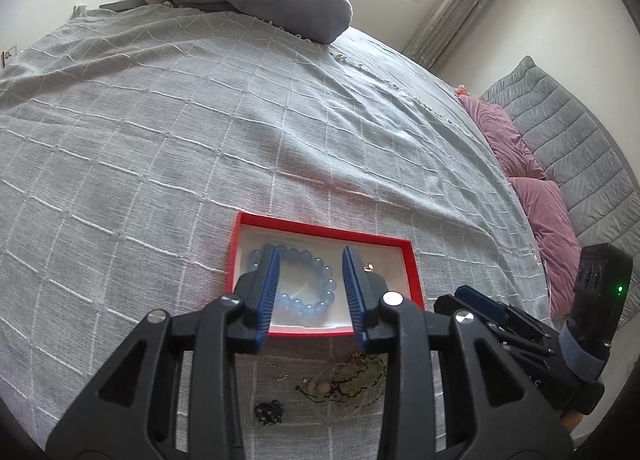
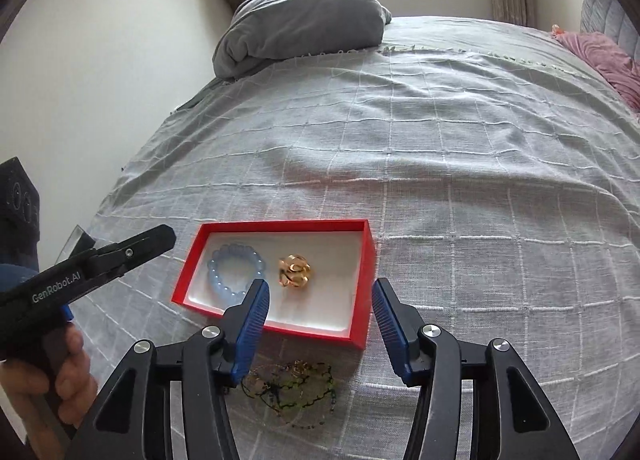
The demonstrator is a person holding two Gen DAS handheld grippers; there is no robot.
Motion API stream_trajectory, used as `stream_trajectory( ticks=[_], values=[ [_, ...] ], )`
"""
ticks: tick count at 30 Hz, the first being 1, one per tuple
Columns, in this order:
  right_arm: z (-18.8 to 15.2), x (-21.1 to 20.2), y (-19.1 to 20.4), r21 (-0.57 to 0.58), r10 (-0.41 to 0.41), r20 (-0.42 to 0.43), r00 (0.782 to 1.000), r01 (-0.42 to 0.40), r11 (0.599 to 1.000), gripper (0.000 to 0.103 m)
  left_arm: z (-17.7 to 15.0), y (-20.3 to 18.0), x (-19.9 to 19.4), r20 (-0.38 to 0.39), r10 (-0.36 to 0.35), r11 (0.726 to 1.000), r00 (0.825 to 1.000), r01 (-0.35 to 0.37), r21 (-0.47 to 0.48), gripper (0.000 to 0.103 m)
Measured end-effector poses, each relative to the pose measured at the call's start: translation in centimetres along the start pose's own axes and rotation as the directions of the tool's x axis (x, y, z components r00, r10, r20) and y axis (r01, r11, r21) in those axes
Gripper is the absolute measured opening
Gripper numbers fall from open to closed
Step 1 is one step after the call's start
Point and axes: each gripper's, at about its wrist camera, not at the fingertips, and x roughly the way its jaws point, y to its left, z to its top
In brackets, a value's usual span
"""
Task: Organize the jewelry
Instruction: 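Carry ring and blue bracelet into the red box and open both tools, then move both tools back from the box to the jewelry pile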
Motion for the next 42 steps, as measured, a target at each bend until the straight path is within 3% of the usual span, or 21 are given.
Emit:
stream_trajectory(
  ticks=[12, 16, 28, 42],
  values=[
    [-3.0, -4.0, -1.5, 0.065, 0.022, 0.004, 1.0, -0.022, 0.998, 0.06, -3.4, 0.8, -2.3, -0.05, 0.058, 0.998, 0.997, -0.058, 0.014, 0.04],
    [-4.1, -4.0, -1.8, 0.079, 0.028, -0.023, 0.999, -0.026, 0.997, 0.06, -5.0, 0.9, -2.6, -0.085, 0.086, 0.996, 0.993, -0.084, 0.021, 0.04],
    [-5.3, -2.7, -1.5, 0.118, 0.04, -0.106, 0.994, -0.027, 0.993, 0.06, -7.2, 1.8, -2.3, -0.161, 0.081, 0.996, 0.984, -0.087, -0.029, 0.041],
    [-6.1, -1.3, -2.2, 0.151, 0.028, -0.19, 0.981, 0.001, 0.989, 0.06, -9.4, 1.0, 0.8, -0.31, 0.09, 0.994, 0.946, -0.103, -0.025, 0.041]
  ],
)
